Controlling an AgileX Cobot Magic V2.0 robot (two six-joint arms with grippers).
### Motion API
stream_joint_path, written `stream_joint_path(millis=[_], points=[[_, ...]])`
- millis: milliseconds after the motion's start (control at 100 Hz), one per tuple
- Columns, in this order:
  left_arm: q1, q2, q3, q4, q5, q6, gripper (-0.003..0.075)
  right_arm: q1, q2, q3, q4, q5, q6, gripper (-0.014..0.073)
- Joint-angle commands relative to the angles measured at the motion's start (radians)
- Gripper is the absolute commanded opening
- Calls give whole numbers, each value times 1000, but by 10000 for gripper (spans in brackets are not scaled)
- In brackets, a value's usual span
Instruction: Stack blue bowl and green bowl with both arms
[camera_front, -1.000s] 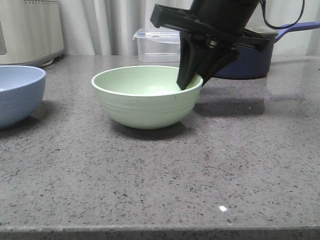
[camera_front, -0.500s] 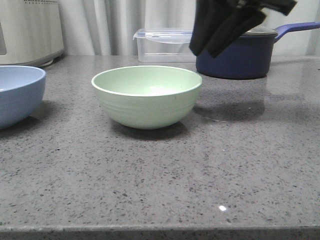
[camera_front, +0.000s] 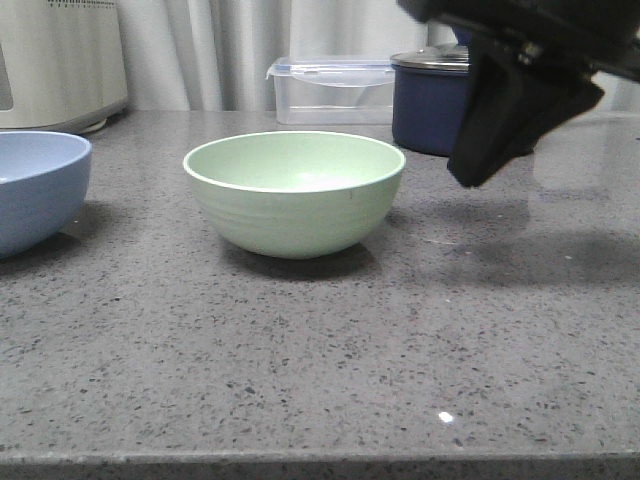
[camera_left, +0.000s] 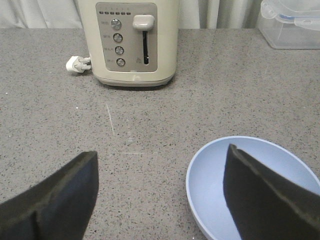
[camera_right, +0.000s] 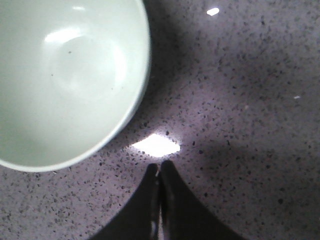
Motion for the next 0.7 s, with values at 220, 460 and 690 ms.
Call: stream_joint_path(millis=[220,460,690], points=[[-2,4,-35,-5,-66,-9,514,4,-17,22,44,-105,-11,-81],[-2,4,-35,-5,-66,-9,514,31,35,22,56,-124,-12,-81],[-2,4,-35,-5,-66,-9,514,49,64,22,80,-159,-12,-81]])
